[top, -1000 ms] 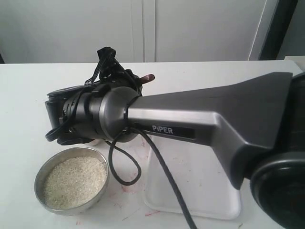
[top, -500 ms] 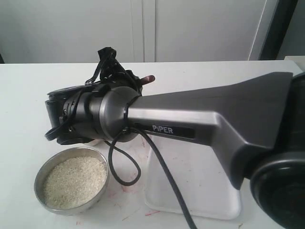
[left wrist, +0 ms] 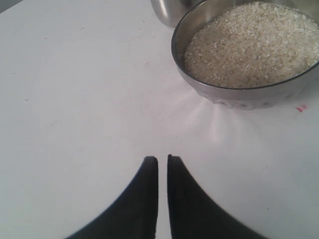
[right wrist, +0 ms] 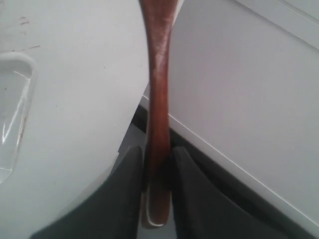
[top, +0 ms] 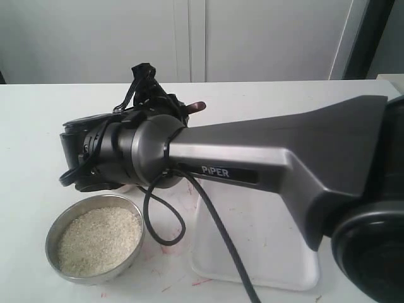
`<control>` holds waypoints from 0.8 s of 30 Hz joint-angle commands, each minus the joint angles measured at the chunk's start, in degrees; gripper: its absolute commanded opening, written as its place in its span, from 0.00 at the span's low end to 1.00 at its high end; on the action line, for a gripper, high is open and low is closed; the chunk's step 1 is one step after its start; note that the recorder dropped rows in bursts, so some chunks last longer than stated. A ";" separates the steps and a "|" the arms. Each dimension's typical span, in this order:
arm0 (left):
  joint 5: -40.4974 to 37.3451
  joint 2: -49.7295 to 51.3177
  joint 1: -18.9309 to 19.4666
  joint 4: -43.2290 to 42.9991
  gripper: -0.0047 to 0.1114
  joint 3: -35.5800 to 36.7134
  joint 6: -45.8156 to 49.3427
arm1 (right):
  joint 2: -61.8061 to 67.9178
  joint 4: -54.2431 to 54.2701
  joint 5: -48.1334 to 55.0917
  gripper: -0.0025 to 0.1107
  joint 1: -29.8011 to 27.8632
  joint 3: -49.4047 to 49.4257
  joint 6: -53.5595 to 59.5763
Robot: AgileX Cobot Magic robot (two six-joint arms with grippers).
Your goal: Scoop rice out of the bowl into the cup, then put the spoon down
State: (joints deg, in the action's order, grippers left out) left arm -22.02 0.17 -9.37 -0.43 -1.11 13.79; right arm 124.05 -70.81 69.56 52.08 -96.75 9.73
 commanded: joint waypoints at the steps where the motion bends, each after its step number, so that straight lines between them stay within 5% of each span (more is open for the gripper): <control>1: -1.98 -0.17 0.00 -0.08 0.16 0.53 -0.32 | -0.47 -1.18 0.40 0.02 -0.18 0.23 -7.72; 12: -1.98 -0.17 0.00 -0.08 0.16 0.53 -0.32 | -9.26 7.63 0.40 0.02 -0.18 0.23 -42.21; 24: -1.98 -0.17 0.00 -0.08 0.16 0.53 -0.32 | -24.82 20.56 -2.53 0.02 -0.18 0.23 -45.08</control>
State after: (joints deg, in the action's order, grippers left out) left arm -22.02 0.17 -9.37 -0.43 -1.11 13.79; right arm 103.16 -52.14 66.88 52.08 -96.61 -34.32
